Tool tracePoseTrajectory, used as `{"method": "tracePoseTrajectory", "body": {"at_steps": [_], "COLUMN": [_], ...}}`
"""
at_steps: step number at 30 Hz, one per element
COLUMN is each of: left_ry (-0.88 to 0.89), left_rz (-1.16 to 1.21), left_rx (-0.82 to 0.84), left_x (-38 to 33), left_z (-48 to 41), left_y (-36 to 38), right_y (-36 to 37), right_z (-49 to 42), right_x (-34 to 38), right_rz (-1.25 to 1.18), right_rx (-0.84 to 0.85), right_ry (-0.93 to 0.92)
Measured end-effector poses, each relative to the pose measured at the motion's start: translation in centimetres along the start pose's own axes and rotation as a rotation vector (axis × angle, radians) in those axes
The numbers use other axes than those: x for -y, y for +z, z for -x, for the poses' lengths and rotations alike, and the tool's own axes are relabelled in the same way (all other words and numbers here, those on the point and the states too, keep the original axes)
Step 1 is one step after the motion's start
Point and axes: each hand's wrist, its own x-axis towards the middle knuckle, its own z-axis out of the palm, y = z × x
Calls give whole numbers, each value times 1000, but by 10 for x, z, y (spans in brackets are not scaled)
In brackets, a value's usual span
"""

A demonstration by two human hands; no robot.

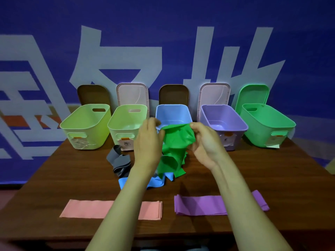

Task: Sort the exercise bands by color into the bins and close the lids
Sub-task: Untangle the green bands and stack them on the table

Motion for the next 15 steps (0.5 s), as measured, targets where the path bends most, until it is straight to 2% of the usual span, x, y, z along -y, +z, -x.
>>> {"method": "tracePoseTrajectory", "body": {"at_steps": [2,5,7,9,12,15], "left_ry": [-132,-454,-595,-643,-631,-549], "left_rz": [118,695,975,1126,1299,1416], "left_rx": [157,292,366,412,524,559], "left_x": [4,0,-8,-16,-18,-11], "left_z": [1,1,5,9,9,11], "left_y": [1,-6,-9,-8,-7,-8], "right_y": [-11,-33,-41,-41,-38,-38], "right_z": [-3,-9,-17,-22,-25,-25], "right_x": [-7,-11,-9,-8,-9,-5], "right_rz": [256,817,1083,1269,1313,970], "right_rx": [64,116,-5,-139,-226,-293], "right_ry": [15,-80,-279,-469,-548,-373]}}
